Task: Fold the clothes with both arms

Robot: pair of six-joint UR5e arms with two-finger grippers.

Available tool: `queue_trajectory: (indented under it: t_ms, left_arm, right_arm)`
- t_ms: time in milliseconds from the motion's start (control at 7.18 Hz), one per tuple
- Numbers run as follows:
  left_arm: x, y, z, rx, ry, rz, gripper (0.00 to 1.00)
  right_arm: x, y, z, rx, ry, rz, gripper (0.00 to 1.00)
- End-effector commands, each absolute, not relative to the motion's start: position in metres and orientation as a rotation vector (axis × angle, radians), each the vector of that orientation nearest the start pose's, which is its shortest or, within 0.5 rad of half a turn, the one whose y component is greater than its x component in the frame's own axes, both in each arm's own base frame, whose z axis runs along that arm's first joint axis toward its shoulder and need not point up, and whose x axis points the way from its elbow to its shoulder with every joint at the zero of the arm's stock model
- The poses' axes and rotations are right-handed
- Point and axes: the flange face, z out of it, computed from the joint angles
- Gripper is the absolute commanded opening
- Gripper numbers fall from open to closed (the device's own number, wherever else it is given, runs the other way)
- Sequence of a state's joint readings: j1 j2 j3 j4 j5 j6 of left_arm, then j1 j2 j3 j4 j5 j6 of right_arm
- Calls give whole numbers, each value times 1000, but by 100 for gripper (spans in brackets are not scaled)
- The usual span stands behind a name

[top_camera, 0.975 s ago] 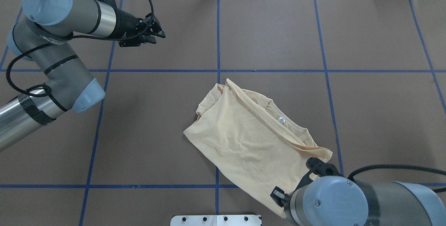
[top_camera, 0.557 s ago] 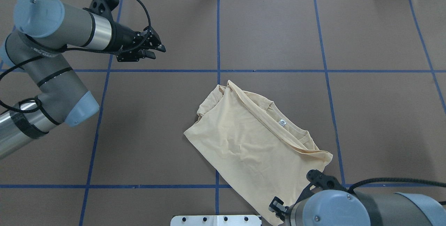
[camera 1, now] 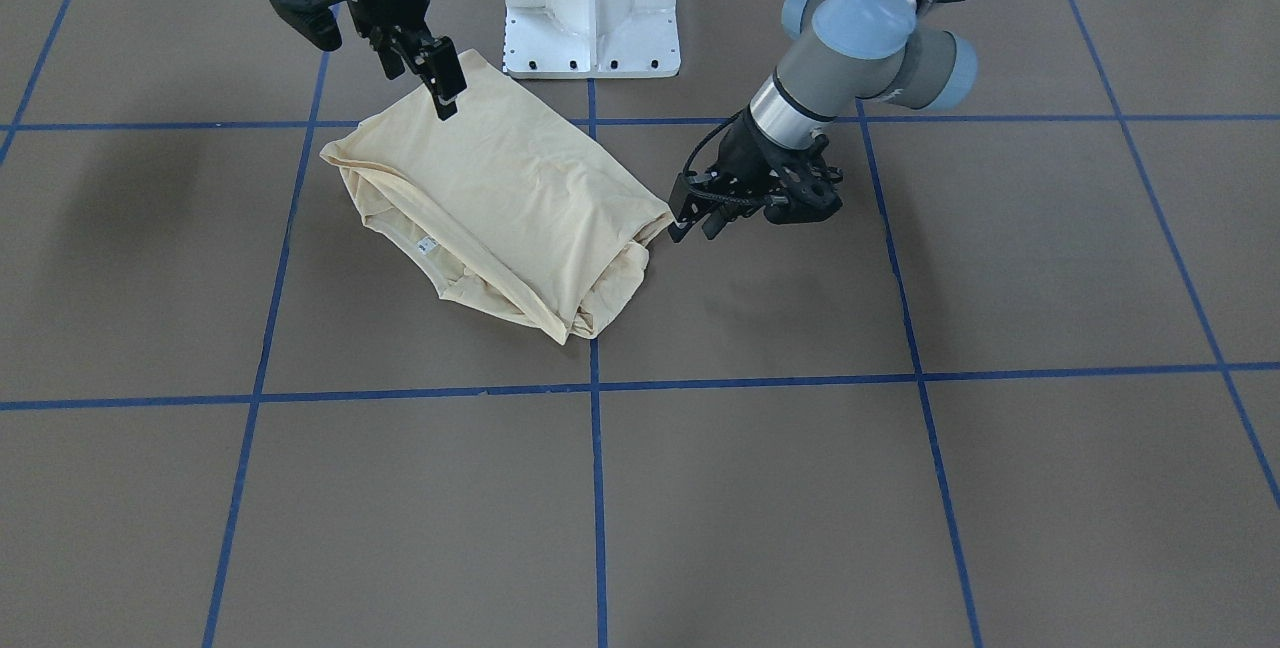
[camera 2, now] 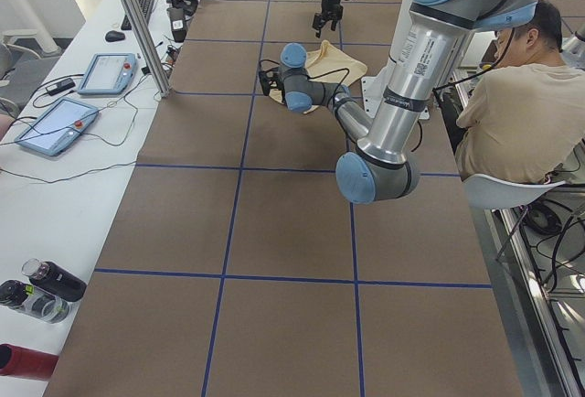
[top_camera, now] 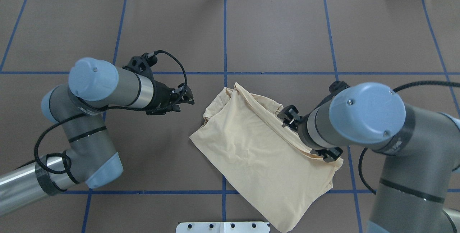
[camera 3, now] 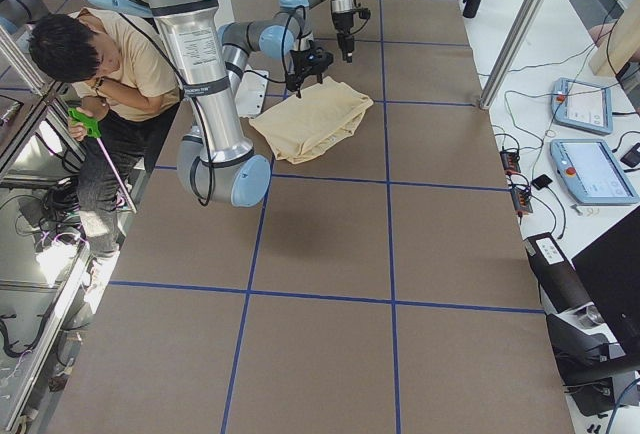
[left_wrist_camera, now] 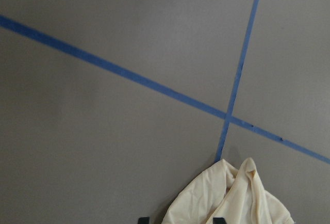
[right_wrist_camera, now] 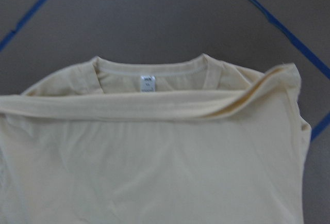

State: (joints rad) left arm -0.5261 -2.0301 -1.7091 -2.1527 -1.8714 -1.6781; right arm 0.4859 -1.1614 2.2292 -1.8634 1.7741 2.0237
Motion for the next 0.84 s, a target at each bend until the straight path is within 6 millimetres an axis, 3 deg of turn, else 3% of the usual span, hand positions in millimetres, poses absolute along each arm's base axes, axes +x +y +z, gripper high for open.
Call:
queue_trajectory:
  t_ms: [0,139,697]
  left_arm:
    - [545,-362,276,-24,1123,-387,61]
    - [554,-351,276,-28,1118,-384,62]
    - [559,-349,278,-33,1111,-379,61]
  right_arm:
    - [-382,-382,218,-171,-804,809,100]
    - [-383,-381,217,-171,-805,807,100]
    - [-384,-382,220,-173,-796,811,100]
